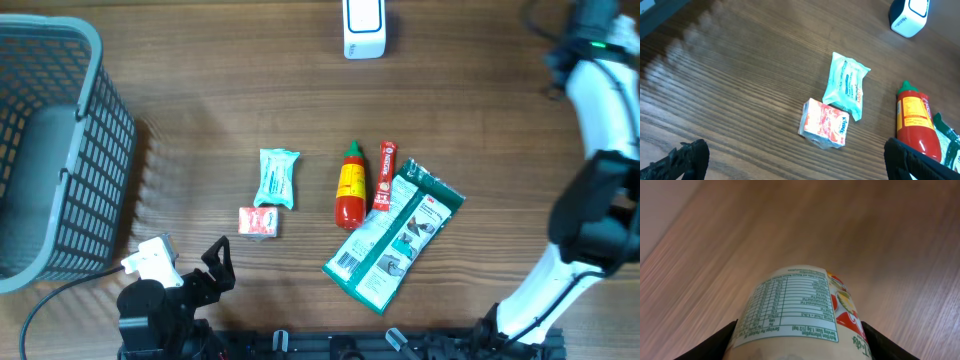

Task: Scan the item barcode

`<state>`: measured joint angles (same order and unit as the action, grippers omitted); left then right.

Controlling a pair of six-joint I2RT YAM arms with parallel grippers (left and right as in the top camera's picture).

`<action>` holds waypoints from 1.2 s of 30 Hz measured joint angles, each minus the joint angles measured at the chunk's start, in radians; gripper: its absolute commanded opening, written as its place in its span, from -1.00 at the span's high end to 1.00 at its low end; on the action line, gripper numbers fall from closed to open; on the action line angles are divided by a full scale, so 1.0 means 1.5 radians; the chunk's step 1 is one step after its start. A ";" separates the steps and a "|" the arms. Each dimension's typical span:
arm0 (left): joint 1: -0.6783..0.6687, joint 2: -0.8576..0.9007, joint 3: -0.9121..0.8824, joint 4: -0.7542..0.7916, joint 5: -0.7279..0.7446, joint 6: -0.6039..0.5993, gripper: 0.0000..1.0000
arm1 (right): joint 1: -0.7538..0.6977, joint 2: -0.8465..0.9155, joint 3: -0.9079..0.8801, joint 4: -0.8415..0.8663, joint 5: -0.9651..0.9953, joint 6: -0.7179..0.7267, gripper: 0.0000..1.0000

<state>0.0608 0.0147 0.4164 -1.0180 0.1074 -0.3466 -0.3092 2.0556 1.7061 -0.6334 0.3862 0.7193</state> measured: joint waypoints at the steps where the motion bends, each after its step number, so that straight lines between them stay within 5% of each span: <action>1: 0.000 0.000 0.000 0.000 0.000 0.000 -1.00 | -0.034 0.001 0.000 -0.006 -0.025 0.013 -0.16; 10: 0.000 0.000 0.000 0.000 0.000 0.000 -1.00 | -0.263 0.042 0.000 -0.026 -0.172 0.089 -0.24; 15: 0.000 0.000 0.000 0.000 0.000 0.000 -1.00 | -0.313 0.096 0.000 -0.027 -0.206 0.106 -0.33; 18: 0.000 0.000 0.000 0.000 0.000 0.000 -1.00 | -0.331 0.107 0.000 -0.022 -0.221 0.111 -0.52; 20: 0.000 0.000 0.000 0.000 0.000 0.000 -1.00 | -0.340 0.107 0.000 -0.020 -0.231 0.110 -0.99; 28: 0.000 0.000 0.000 0.000 0.000 0.000 -1.00 | -0.362 0.105 0.018 -0.055 -0.313 0.098 -0.98; 36: 0.000 0.000 0.000 0.000 0.000 0.000 -1.00 | -0.321 -0.118 0.061 -0.166 -0.453 0.085 -0.99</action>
<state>0.0608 0.0147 0.4164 -1.0176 0.1074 -0.3466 -0.7910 1.8790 1.7969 -0.8818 -0.2928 0.8471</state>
